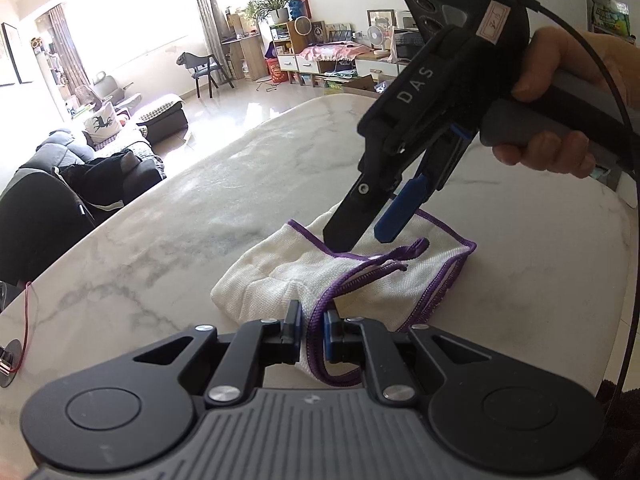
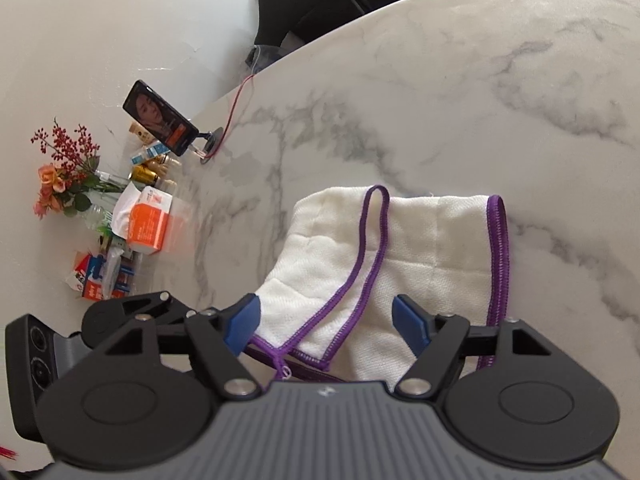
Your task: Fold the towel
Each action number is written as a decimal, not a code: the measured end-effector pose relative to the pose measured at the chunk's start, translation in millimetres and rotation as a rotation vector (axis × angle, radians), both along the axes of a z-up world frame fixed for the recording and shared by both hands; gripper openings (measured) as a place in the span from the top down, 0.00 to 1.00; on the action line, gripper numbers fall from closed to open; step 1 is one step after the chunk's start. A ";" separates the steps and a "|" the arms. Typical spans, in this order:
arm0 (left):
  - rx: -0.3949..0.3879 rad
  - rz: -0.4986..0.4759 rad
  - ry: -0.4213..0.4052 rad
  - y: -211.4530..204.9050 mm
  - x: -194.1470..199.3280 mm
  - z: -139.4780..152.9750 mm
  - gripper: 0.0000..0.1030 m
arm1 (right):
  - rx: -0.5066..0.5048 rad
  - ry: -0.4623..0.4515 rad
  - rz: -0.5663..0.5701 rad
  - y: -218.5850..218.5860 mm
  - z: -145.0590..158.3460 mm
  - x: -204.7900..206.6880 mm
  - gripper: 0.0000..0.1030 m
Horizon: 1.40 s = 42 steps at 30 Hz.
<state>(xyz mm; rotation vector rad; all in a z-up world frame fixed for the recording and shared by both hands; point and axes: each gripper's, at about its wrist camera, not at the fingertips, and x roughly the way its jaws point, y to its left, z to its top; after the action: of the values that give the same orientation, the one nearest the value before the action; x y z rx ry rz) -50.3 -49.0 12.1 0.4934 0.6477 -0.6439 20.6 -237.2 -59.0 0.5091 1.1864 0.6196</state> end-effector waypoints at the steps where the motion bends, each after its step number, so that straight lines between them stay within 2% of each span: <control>1: -0.004 -0.004 0.000 -0.8 -1.3 1.1 0.90 | 0.000 0.009 0.001 1.6 -1.6 1.1 0.26; 6: -0.010 0.005 -0.002 0.5 -2.7 3.5 0.90 | 0.000 0.041 0.003 6.0 -7.6 4.7 0.26; 15: -0.065 0.026 0.016 9.5 1.2 12.1 0.90 | 0.090 0.104 -0.031 2.6 -17.3 6.6 0.27; 20: -0.050 0.010 0.016 5.1 -2.6 9.8 0.90 | 0.099 0.095 -0.032 5.4 -16.0 8.4 0.34; 23: -0.048 0.002 0.023 3.6 -1.2 7.7 0.90 | 0.087 0.078 -0.020 8.5 -13.4 9.0 0.49; 25: -0.042 -0.005 0.029 1.9 -0.8 6.0 0.89 | 0.075 0.055 -0.006 10.6 -10.1 8.5 0.66; 26: -0.038 -0.009 0.031 1.0 -0.7 4.7 0.88 | 0.071 0.042 0.000 11.2 -8.7 8.4 0.70; 28: -0.031 -0.018 0.033 0.1 0.2 1.3 0.86 | 0.062 0.022 0.007 11.6 -6.9 8.2 0.91; 33: -0.012 -0.036 0.058 -1.0 -1.0 -3.9 0.83 | 0.036 -0.015 0.018 10.9 -4.7 6.5 0.94; 35: -0.006 -0.038 0.061 -0.1 -2.1 -5.1 0.75 | 0.030 -0.027 0.018 9.5 -3.0 5.7 0.95; 36: -0.004 -0.038 0.060 0.8 -2.9 -5.3 0.64 | 0.027 -0.036 0.017 8.4 -1.5 5.4 0.95; 37: -0.007 -0.037 0.055 2.2 -3.9 -4.5 0.58 | 0.023 -0.045 0.016 7.0 0.4 4.9 0.96; 39: -0.019 -0.040 0.049 5.3 -4.9 -2.3 0.56 | 0.022 -0.056 0.009 3.4 3.6 4.1 0.96; 42: -0.050 -0.044 0.051 9.4 -5.6 1.4 0.43 | 0.023 -0.069 -0.004 -3.0 8.1 2.5 0.96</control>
<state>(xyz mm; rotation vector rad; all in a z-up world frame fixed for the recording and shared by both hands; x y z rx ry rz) -55.8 -39.6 13.5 0.4467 0.6690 -0.7148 23.1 -240.2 -51.0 0.5059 1.1144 0.6436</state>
